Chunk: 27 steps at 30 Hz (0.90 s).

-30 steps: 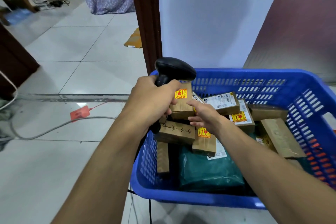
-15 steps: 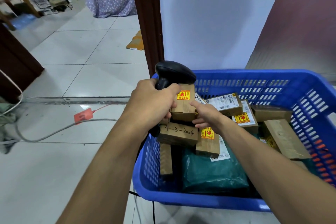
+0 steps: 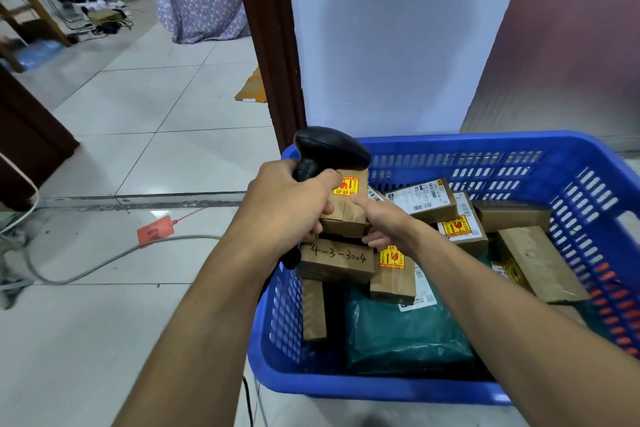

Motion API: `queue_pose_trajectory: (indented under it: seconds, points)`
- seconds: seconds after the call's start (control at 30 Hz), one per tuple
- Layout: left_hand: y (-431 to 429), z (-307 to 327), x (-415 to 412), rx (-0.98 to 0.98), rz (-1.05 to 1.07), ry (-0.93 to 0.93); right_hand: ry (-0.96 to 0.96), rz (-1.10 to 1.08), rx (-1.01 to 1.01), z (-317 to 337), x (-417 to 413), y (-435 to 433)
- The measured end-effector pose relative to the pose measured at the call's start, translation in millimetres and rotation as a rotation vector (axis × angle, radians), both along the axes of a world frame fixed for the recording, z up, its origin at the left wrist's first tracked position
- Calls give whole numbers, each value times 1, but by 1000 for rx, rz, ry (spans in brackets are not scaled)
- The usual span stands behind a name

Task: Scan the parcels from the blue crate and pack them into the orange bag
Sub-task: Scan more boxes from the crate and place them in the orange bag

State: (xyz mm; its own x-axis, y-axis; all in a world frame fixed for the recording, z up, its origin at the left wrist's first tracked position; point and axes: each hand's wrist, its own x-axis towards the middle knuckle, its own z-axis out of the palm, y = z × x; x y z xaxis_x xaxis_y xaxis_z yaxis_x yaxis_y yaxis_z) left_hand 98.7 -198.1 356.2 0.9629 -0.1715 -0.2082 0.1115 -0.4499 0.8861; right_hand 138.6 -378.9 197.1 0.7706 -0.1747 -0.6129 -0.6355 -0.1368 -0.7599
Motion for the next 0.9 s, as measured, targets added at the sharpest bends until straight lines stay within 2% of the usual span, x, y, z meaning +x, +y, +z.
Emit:
queue_pose_trajectory:
  seconds: [0.2,0.53,0.73,0.9]
  points:
    - [-7,0,0,-9,-9,2,30,8,34,5,-3,-3]
    - [-14,-5,2,-1,-25,-8,71,-165,111,5,-3,5]
    - [-16,-5,3,3,-29,-18,74,-57,25,7,-5,2]
    - [-17,-6,3,11,-34,-18,77,24,108,17,-7,2]
